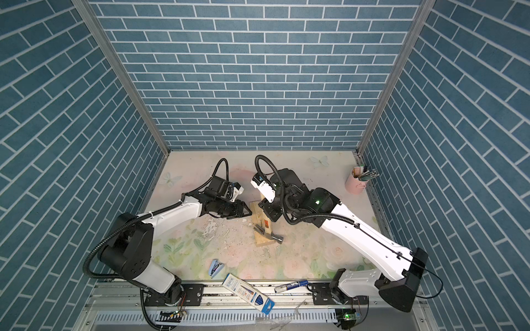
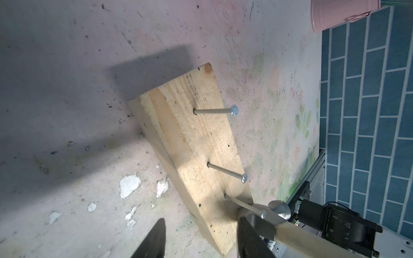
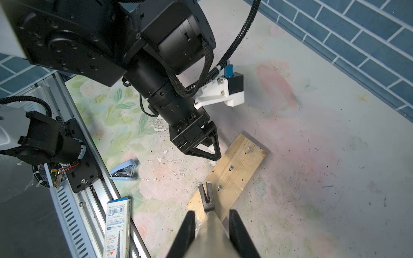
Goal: Use a claw hammer to pull out a nail
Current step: Pick up the hammer at the center of the board, then remove the nail from the mounting plate.
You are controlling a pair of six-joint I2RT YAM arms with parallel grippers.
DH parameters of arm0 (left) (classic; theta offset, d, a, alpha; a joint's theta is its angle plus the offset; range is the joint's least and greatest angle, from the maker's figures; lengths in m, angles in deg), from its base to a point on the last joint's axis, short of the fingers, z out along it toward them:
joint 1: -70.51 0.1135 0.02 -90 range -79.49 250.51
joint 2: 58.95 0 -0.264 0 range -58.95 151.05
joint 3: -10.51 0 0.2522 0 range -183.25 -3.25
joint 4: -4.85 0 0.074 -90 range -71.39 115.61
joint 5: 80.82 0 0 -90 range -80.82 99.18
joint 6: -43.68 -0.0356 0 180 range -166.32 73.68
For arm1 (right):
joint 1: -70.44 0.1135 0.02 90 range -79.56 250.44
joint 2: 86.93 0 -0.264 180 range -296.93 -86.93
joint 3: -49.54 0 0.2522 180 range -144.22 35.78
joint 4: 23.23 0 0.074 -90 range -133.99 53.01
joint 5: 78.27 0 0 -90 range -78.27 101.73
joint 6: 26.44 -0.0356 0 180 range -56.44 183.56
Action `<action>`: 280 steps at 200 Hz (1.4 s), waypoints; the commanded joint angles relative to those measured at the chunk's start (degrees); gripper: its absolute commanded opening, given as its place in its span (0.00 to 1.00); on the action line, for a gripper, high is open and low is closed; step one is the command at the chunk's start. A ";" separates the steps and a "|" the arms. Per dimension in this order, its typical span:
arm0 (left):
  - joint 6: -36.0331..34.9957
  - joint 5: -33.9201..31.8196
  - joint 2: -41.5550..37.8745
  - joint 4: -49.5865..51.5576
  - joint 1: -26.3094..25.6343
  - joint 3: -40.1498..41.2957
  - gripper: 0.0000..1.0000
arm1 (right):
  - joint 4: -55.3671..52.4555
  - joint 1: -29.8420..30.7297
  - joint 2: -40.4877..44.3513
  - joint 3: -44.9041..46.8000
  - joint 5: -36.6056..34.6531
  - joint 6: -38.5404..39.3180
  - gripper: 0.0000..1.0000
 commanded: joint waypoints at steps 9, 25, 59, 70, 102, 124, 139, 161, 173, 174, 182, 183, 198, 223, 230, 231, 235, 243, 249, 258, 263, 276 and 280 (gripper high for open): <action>0.38 -2.16 3.08 -0.42 0.32 -2.32 0.51 | -2.92 0.34 3.47 -5.26 -0.03 0.48 0.00; 0.33 -2.68 4.32 -0.35 0.32 -3.00 0.51 | -5.02 0.37 3.52 -6.60 -0.12 0.23 0.00; 0.57 -4.32 6.28 -0.18 0.19 -4.00 0.49 | -7.76 0.43 2.04 -9.07 -2.78 -0.12 0.00; 0.71 -4.67 6.73 -0.34 0.14 -4.08 0.49 | -8.06 0.43 1.33 -9.65 -3.51 -0.28 0.00; 0.99 -4.66 7.95 -1.16 -0.08 -4.26 0.47 | -8.60 0.39 -1.07 -10.94 -5.47 -0.24 0.00; 1.11 -4.90 8.67 -1.59 -0.11 -4.60 0.46 | -8.17 0.34 -2.49 -11.56 -5.44 -0.05 0.00; 1.25 -4.99 9.21 -2.15 -0.09 -4.70 0.46 | -7.90 0.35 -3.32 -11.99 -5.48 0.12 0.00; 1.65 -4.93 9.75 -2.89 -0.09 -4.70 0.45 | -7.70 0.39 -4.49 -12.65 -5.64 0.54 0.00; 1.77 -4.98 9.94 -3.15 -0.18 -4.79 0.45 | -7.57 0.34 -4.95 -12.87 -5.79 0.64 0.00; 1.78 -4.99 9.99 -3.16 -0.18 -4.79 0.45 | -7.54 0.34 -5.00 -12.92 -5.79 0.65 0.00; 1.81 -4.83 10.18 -3.25 -0.17 -4.87 0.45 | -7.47 0.34 -5.35 -13.03 -5.79 0.79 0.00; 1.80 -4.82 10.20 -3.25 -0.13 -4.88 0.45 | -7.45 0.34 -5.42 -13.04 -5.79 0.76 0.00; 1.85 -4.77 10.21 -3.42 -0.23 -4.88 0.45 | -7.19 0.36 -5.97 -13.35 -5.79 0.91 0.00; 1.81 -4.85 10.46 -3.64 -0.25 -4.79 0.45 | -6.84 0.29 -7.19 -13.83 -6.15 1.32 0.00; 1.95 -4.74 10.51 -3.80 -0.21 -4.69 0.45 | -6.82 0.23 -7.57 -14.01 -6.30 1.40 0.00; 1.95 -4.78 10.49 -3.83 -0.24 -4.70 0.45 | -6.73 0.20 -7.63 -14.06 -6.31 1.42 0.00; 1.93 -4.81 10.58 -3.93 -0.21 -4.62 0.45 | -6.69 0.21 -7.76 -14.10 -6.30 1.51 0.00; 2.04 -4.82 10.65 -4.03 -0.23 -4.57 0.45 | -6.50 0.18 -8.16 -14.23 -6.25 1.53 0.00; 2.05 -4.77 10.84 -4.12 -0.18 -4.48 0.45 | -6.40 0.08 -8.42 -14.39 -6.21 1.62 0.00; 2.12 -4.73 10.88 -4.23 -0.31 -4.37 0.45 | -6.29 0.06 -8.81 -14.53 -6.16 1.76 0.00; 2.13 -4.71 10.86 -4.38 -0.30 -4.29 0.45 | -6.27 0.00 -9.00 -14.69 -6.14 1.80 0.00; 2.17 -4.77 11.00 -4.53 -0.38 -4.16 0.45 | -6.10 -0.07 -9.57 -15.05 -6.14 1.88 0.00; 2.20 -4.81 11.12 -4.58 -0.36 -4.13 0.45 | -6.05 -0.04 -9.69 -15.15 -6.14 1.95 0.00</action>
